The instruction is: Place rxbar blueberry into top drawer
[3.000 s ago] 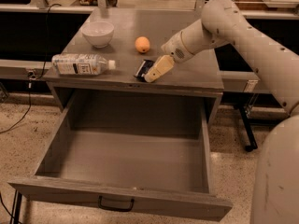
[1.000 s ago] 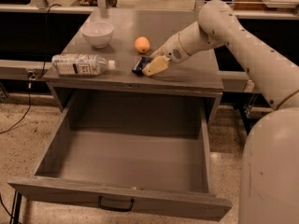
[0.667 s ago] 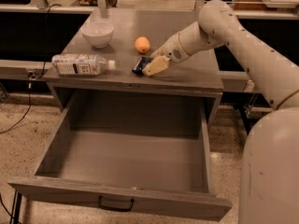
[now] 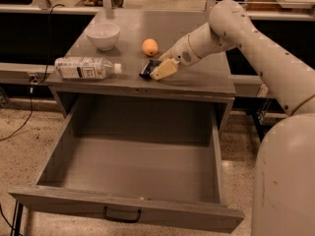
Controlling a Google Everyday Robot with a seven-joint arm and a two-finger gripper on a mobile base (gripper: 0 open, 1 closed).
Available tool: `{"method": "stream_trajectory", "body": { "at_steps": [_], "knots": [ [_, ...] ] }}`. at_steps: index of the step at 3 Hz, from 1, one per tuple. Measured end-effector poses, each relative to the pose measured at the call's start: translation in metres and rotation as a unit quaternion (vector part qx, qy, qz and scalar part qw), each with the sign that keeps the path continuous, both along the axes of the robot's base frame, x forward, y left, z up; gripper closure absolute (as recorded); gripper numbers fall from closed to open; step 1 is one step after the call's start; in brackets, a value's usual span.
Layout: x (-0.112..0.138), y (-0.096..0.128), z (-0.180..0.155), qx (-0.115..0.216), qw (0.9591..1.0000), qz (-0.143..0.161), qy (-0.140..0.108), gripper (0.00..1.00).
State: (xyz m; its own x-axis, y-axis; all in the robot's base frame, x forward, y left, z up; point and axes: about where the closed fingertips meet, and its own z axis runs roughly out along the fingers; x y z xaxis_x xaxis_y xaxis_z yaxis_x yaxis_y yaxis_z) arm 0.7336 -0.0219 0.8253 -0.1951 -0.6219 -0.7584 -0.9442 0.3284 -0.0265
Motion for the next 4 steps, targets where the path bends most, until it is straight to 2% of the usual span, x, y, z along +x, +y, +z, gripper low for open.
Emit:
{"method": "stream_trajectory", "body": {
  "at_steps": [2, 3, 4],
  "knots": [
    [0.000, 0.000, 0.000, 0.000, 1.0000, 0.000, 0.000, 1.00],
    [-0.001, 0.005, 0.008, 0.029, 0.9992, 0.019, -0.019, 1.00],
    [-0.006, 0.010, 0.025, 0.085, 0.9926, 0.058, -0.065, 1.00]
  ]
}}
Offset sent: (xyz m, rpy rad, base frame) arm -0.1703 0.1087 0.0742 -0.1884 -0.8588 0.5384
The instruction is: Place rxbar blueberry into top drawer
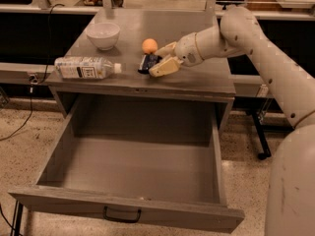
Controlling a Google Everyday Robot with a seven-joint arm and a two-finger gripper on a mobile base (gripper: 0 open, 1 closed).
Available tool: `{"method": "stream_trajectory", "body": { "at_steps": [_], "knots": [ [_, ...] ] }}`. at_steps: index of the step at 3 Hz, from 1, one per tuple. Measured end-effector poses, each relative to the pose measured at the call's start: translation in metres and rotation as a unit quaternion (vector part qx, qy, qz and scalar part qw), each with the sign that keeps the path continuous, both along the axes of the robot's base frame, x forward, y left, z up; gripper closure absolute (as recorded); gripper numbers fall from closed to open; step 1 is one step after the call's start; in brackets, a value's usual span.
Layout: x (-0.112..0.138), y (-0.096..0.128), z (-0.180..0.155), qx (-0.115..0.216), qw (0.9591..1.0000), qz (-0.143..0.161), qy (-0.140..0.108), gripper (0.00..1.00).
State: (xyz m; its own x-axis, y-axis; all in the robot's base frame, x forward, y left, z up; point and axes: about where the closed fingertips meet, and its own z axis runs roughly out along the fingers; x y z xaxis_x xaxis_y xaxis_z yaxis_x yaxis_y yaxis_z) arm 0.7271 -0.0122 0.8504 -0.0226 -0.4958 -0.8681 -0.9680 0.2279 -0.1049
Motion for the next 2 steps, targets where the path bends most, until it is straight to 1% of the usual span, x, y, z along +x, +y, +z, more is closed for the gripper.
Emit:
{"method": "stream_trajectory", "body": {
  "at_steps": [1, 2],
  "knots": [
    [-0.013, 0.009, 0.022, 0.040, 0.9969, 0.046, -0.051, 1.00],
    [-0.030, 0.010, 0.037, 0.032, 0.9948, 0.061, -0.074, 1.00]
  ]
}}
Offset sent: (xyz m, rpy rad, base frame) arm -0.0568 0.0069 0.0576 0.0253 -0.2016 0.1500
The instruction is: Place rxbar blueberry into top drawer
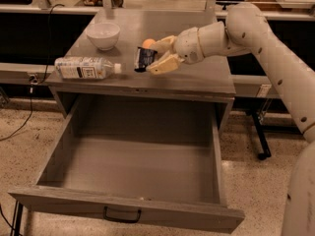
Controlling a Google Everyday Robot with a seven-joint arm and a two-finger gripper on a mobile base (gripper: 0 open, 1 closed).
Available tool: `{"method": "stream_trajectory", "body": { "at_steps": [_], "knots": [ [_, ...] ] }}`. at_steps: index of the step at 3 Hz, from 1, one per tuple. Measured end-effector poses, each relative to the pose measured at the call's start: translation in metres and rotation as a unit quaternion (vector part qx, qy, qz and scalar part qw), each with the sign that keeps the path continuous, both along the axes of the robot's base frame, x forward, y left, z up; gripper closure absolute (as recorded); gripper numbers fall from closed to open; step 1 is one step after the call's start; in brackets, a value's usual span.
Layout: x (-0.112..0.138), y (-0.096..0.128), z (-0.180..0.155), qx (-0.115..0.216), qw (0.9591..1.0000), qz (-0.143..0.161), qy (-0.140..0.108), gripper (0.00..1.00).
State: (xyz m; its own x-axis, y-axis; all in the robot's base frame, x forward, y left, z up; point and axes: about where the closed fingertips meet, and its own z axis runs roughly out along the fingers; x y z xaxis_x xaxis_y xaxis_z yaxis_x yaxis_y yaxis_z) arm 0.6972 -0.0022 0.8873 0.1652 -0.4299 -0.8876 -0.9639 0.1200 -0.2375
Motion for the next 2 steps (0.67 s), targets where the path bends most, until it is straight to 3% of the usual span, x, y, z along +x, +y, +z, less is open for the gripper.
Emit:
{"method": "stream_trajectory", "body": {
  "at_steps": [1, 2],
  "knots": [
    [-0.0286, 0.0113, -0.0004, -0.025, 0.9996, 0.015, 0.006, 1.00],
    [-0.0287, 0.0114, -0.0005, -0.025, 0.9996, 0.015, 0.006, 1.00]
  ]
}}
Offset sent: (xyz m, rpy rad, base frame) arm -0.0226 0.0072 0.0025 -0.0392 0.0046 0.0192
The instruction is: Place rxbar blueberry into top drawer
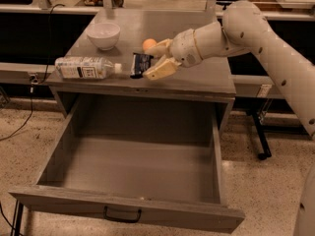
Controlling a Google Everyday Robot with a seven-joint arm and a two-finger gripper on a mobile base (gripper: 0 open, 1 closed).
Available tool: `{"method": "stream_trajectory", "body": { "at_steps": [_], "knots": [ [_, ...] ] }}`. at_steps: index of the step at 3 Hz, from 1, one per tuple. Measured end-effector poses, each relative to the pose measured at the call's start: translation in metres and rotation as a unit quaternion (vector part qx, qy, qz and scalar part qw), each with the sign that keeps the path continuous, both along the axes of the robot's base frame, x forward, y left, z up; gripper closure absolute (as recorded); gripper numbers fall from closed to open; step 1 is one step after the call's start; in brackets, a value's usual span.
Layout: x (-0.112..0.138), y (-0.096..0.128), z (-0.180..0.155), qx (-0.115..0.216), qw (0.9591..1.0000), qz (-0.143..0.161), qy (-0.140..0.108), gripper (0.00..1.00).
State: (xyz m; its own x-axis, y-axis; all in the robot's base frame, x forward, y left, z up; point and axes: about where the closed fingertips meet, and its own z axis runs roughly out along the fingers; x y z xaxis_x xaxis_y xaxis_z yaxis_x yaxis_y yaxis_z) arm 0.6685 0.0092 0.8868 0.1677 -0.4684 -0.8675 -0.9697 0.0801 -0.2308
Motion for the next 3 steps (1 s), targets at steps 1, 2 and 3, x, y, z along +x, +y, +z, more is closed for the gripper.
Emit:
{"method": "stream_trajectory", "body": {
  "at_steps": [1, 2, 3],
  "knots": [
    [-0.003, 0.001, -0.006, 0.005, 0.9999, -0.001, 0.013, 1.00],
    [-0.030, 0.009, -0.004, 0.012, 0.9996, 0.009, 0.022, 1.00],
    [-0.092, 0.028, -0.016, 0.010, 0.9977, 0.039, 0.055, 1.00]
  ]
}}
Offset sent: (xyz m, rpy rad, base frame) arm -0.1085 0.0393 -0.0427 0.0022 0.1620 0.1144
